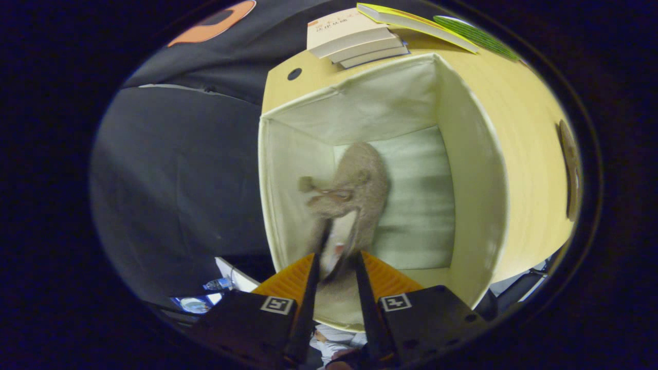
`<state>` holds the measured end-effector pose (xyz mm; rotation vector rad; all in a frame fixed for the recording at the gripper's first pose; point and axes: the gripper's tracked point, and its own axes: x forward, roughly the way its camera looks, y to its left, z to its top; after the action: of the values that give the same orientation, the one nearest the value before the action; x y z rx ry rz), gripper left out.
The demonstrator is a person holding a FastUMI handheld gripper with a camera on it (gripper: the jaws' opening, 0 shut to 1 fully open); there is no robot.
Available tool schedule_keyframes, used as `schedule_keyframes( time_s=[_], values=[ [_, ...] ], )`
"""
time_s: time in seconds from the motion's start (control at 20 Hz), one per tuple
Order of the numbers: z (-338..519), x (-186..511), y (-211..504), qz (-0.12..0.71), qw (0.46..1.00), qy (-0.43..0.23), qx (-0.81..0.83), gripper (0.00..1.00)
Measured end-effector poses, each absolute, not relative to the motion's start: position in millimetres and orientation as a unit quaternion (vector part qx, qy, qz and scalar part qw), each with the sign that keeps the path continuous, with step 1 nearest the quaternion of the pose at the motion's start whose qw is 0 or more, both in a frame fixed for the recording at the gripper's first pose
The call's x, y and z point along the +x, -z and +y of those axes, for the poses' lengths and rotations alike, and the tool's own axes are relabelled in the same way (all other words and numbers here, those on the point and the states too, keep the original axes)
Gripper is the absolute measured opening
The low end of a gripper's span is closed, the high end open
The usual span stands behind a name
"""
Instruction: Open the storage box then place both shoes into the box .Put the left shoe in first, then the right shoe, with the right side of both shoes facing outward in a uniform manner.
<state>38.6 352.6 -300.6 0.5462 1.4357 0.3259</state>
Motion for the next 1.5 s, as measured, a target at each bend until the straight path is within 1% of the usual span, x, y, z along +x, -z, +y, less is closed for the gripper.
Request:
schedule_keyframes(
  time_s=[0.05,0.25,0.35,0.55,0.7,0.85,1.0,1.2,1.5],
  values=[
    [353,37,296,0.644,0.707,-0.152,0.249,0.56],
    [349,31,267,0.619,0.729,-0.176,0.234,0.98],
    [338,31,249,0.596,0.754,-0.176,0.215,1.00],
    [311,35,209,0.528,0.813,-0.187,0.161,1.00],
    [282,35,182,0.491,0.839,-0.183,0.148,1.00],
    [251,28,164,0.477,0.848,-0.181,0.147,1.00],
    [204,31,152,0.451,0.867,-0.157,0.139,1.00],
    [116,38,147,0.412,0.901,-0.099,0.096,1.00],
    [-20,24,160,0.411,0.905,-0.023,0.106,1.00]
  ],
)
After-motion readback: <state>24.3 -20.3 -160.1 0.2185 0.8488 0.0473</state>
